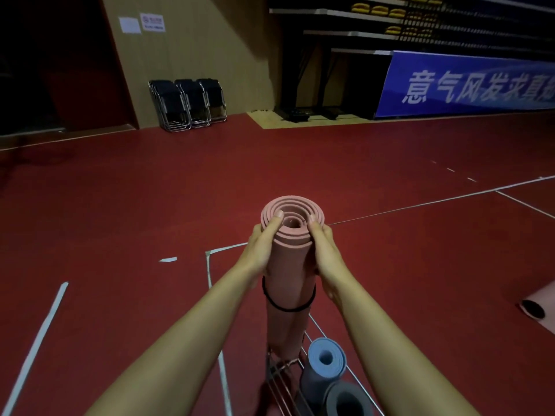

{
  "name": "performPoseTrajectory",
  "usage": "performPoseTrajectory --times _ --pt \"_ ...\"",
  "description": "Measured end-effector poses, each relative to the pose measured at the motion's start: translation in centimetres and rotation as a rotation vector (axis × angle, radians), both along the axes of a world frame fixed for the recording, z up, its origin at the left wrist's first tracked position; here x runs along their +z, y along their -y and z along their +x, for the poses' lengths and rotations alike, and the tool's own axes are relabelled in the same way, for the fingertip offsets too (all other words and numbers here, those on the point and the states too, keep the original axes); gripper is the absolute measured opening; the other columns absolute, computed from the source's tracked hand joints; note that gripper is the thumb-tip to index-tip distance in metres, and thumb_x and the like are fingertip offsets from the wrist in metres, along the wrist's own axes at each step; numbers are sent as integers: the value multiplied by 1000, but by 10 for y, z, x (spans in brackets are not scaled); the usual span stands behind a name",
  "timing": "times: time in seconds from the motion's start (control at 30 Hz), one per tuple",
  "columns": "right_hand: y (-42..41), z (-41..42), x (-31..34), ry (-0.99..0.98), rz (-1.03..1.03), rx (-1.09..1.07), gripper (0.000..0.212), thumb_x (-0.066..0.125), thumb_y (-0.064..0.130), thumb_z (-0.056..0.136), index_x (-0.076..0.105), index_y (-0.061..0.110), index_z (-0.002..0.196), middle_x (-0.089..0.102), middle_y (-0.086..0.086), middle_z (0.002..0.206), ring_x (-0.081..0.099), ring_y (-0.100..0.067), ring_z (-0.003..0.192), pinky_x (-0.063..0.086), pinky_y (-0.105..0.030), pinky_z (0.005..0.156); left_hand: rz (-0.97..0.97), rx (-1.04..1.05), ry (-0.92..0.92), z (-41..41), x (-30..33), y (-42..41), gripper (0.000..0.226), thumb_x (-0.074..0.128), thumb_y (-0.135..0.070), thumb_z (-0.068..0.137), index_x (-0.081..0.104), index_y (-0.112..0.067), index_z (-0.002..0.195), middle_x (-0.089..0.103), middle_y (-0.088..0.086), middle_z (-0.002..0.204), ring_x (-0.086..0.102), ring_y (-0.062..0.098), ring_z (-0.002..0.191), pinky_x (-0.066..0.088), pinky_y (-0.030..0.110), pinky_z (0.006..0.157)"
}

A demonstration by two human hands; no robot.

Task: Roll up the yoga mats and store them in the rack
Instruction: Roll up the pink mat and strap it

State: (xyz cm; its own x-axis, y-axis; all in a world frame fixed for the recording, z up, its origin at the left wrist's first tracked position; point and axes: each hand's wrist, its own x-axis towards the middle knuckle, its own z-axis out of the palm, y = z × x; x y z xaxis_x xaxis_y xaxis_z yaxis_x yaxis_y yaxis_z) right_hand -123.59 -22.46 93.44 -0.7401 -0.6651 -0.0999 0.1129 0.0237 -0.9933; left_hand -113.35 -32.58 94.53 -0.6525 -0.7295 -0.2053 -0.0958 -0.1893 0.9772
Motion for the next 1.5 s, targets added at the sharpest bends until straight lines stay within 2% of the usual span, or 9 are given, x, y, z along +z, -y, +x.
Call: performPoseTrajectory --times 0.3,0.47,0.67,0.83,0.97,1.17,1.3,1.43,1.5 --pt "26 -68 -41 39 76 -32 95 57 84 67 44 32 146 61 5 140 60 -16 125 45 -50 112 56 -32 35 -71 -40 28 73 60 -80 77 60 -35 135 64 -15 127 60 1 107 52 49 99" --pt "43 -96 -72 91 118 -74 61 56 60 96 44 26 146 62 1 139 62 -16 122 47 -48 111 83 -81 84 -104 -75 56 86 61 -90 64 62 -36 132 65 -13 132 63 9 113 52 51 101" --pt "70 -117 -108 163 203 -137 66 57 60 96 39 23 147 59 -2 141 60 -19 124 47 -48 110 172 -171 146 -136 -111 89 79 61 -80 77 55 -34 140 59 -10 134 60 9 110 52 50 97" --pt "95 -131 -126 193 325 -176 76 57 73 86 42 16 132 64 -7 123 64 -21 104 51 -35 81 208 -241 235 -157 -142 120 52 57 -59 95 56 -31 139 56 -6 135 57 13 107 52 48 94" --pt "105 -143 -146 183 491 -197 78 55 74 87 38 15 135 60 -14 131 61 -36 118 49 -54 104 196 -321 307 -166 -166 134 53 58 -63 89 54 -36 135 57 -4 135 57 11 105 56 49 89" --pt "100 -151 -179 238 676 -191 65 62 53 85 51 9 132 64 -16 90 59 -26 62 61 -55 72 175 -399 447 -167 -200 141 47 64 -55 81 61 -37 125 53 -2 137 53 24 117 60 60 84" --pt "93 -160 -212 223 718 -157 80 64 59 71 56 5 130 64 -13 85 58 -25 65 59 -47 67 163 -407 482 -170 -216 142 53 64 -52 65 67 -36 115 55 0 136 56 23 115 63 54 81" --pt "100 -166 -178 178 797 -85 31 67 32 92 62 1 97 56 -16 72 53 -25 59 53 -41 61 102 -448 481 -181 -222 148 58 64 -53 63 67 -34 117 61 1 131 62 20 107 64 43 69" --pt "100 -179 -171 117 919 20 29 72 29 89 64 2 81 60 -16 69 59 -28 60 57 -37 57 53 -496 488 -184 -219 148 47 66 -47 73 69 -32 118 69 -1 119 66 17 99 62 38 66"
